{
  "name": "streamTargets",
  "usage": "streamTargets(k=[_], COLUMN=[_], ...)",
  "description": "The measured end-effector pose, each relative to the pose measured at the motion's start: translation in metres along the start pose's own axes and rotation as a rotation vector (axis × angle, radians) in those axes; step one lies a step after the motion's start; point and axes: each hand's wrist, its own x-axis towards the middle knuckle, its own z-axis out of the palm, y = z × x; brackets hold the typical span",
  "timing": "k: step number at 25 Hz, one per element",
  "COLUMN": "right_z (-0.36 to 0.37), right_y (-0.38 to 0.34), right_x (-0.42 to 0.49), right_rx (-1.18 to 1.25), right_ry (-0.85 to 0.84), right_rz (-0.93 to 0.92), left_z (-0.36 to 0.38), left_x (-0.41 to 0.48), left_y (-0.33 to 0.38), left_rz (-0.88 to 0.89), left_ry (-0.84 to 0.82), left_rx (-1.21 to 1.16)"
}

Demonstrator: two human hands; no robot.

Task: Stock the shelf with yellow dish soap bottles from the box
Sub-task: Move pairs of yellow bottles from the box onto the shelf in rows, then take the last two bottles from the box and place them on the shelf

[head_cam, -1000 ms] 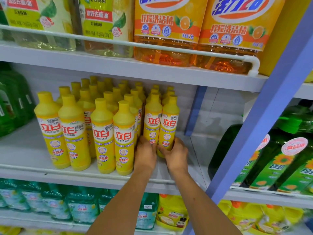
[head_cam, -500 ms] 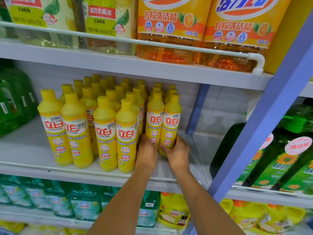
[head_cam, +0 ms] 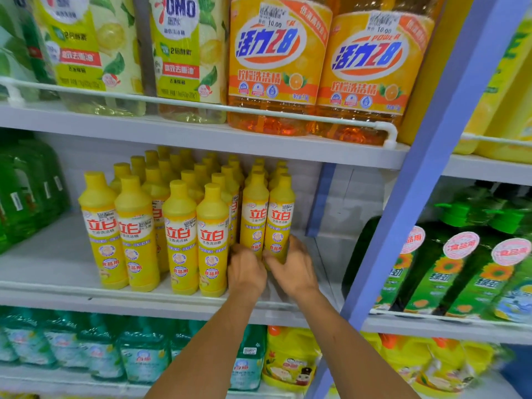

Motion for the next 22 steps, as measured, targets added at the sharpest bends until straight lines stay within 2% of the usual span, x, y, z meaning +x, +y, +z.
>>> streamTargets(k=[4, 9, 13, 18, 22], right_z=[-0.028, -0.067, -0.088, -0.08, -0.035], right_y=[-0.011, -0.047, -0.085, -0.134, -0.159], right_x=[-0.016, -0.063, -0.112, -0.197, -0.26], right_rx=[-0.203, -0.455, -0.588, -0.719, -0.706], right_ry=[-0.07, -0.199, -0.186, -0.172, -0.219], right_rz=[-0.058, -0.125, -0.149, -0.184, -0.215], left_z=[-0.024, -0.071, -0.125, -0.196, -0.227], left_x=[-0.024, -0.066, -0.114, -0.165, -0.193], left_y=[0.004, 0.002, -0.013, -0.073, -0.141], left_rz=[0.097, 0.453, 0.639, 0.659, 0.609], left_ry=[-0.126, -0.243, -0.197, -0.16, -0.206], left_rx=[0.172, 0.428, 0.675, 0.771, 0.76])
